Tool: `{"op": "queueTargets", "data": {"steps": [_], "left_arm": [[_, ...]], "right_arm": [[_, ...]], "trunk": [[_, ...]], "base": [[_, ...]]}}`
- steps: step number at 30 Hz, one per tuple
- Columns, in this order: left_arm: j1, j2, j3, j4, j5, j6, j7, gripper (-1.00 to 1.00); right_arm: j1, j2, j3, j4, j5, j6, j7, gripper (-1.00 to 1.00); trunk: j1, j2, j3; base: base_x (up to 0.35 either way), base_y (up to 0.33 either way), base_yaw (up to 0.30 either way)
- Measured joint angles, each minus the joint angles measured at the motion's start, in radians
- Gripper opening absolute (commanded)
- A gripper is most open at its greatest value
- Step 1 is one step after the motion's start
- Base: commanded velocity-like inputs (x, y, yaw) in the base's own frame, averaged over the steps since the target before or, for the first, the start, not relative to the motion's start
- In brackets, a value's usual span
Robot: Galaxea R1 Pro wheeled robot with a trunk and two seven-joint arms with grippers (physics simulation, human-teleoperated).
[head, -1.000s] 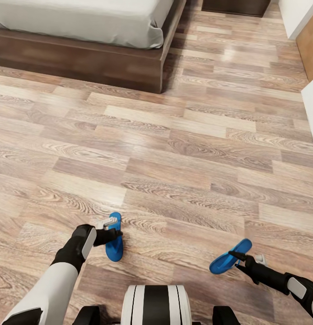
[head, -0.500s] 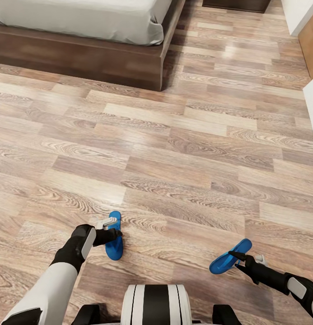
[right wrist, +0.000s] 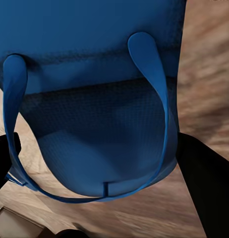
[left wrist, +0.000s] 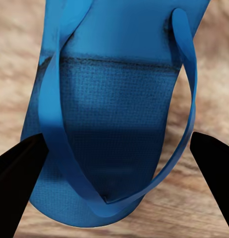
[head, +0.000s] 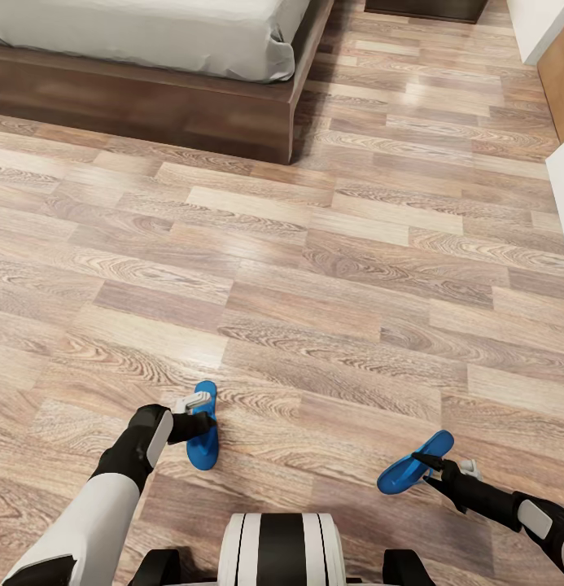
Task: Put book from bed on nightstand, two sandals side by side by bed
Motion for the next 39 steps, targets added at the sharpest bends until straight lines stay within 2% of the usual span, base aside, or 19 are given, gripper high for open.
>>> {"op": "queueTargets", "data": {"steps": [25,32,37,39], "left_arm": [[0.0,-0.001,-0.001,0.002,-0.01,-0.002,0.0,-1.0],[0.0,0.002,-0.001,0.002,0.0,0.0,0.0,-1.0],[0.0,0.005,-0.007,0.001,-0.004,0.002,0.0,-1.0],[0.0,0.006,-0.037,0.001,-0.002,0.002,0.0,-1.0]], "right_arm": [[0.001,0.0,0.0,0.0,0.0,0.0,-0.002,-1.0],[0.0,0.0,0.0,0.0,0.0,0.0,-0.002,-1.0],[0.0,0.0,-0.001,0.0,-0.001,0.0,-0.002,-1.0],[0.0,0.0,-0.001,0.0,0.0,0.0,-0.003,-1.0]], "trunk": [[0.0,0.0,0.0],[0.0,0.0,0.0],[-0.002,0.001,0.019],[-0.003,0.002,0.027]], "base": [[0.0,0.0,0.0],[0.0,0.0,0.0],[0.0,0.0,0.0],[0.0,0.0,0.0]]}}
